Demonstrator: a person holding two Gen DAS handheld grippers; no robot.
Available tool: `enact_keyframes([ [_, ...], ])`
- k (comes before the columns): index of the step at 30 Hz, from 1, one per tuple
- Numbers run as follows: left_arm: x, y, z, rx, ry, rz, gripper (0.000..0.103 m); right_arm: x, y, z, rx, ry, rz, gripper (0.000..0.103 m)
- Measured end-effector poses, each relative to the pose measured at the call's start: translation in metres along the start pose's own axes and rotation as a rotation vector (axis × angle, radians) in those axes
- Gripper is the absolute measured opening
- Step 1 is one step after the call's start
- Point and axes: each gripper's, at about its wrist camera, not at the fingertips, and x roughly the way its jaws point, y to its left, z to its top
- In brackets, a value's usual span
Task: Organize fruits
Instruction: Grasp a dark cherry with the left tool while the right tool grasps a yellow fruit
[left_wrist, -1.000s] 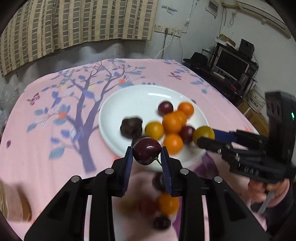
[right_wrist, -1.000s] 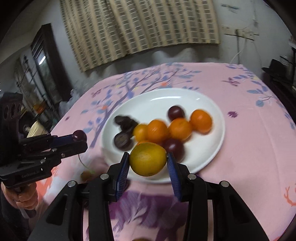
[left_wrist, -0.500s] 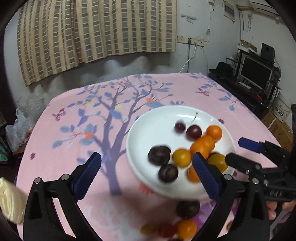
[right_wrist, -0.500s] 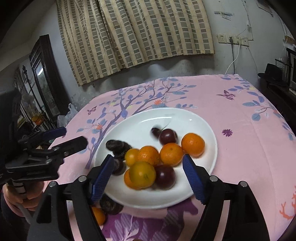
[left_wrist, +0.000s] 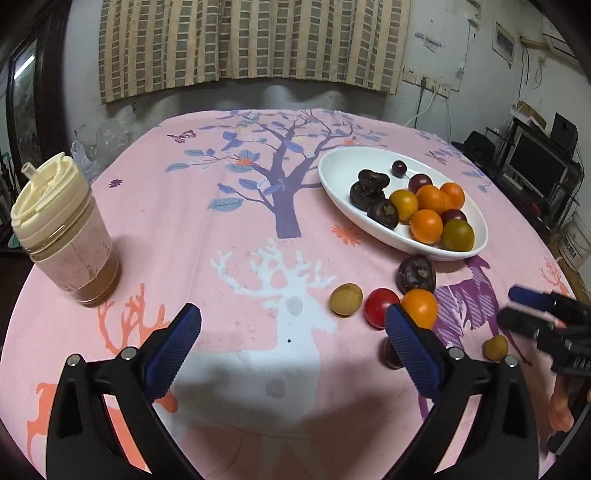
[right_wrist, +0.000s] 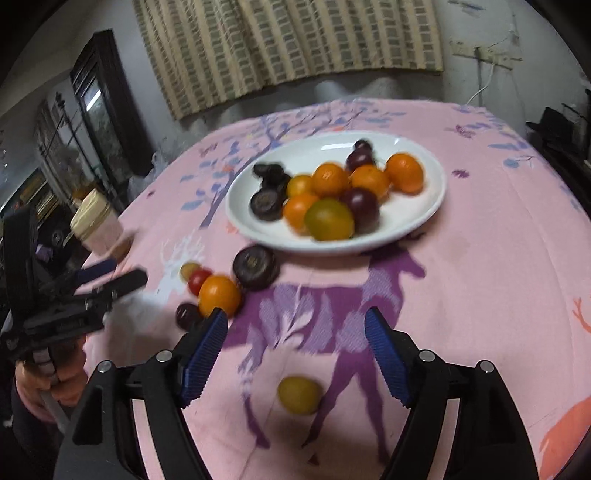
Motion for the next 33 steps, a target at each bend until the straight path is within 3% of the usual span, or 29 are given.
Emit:
enact_keyframes([
  [6,-0.004,-0.001,-0.002,-0.007,-0.002,-0.025,0.098,0.004,0.017,-0.013,-0.097,0.043,-0.079,0.076],
  [12,-0.006,-0.007,-0.001,0.019,-0.014,-0.015,0.098,0.011,0.016,-0.019,-0.092,0.103,-0.082,0.059],
  [26,-0.006,-0.011,-0.002,0.034,-0.003,-0.019,0.098,0.016,0.019,-0.025,-0.129,0.133,-0.134,0.043],
  [29,-0.006,-0.011,-0.002,0.036,-0.001,-0.019,0.098,0.014,0.016,-0.026,-0.129,0.119,-0.162,0.030],
  [33,-0.003,-0.015,-0.006,0.034,0.034,-0.100,0.098,0.012,0.008,-0.024,-0.075,0.112,-0.119,0.026],
])
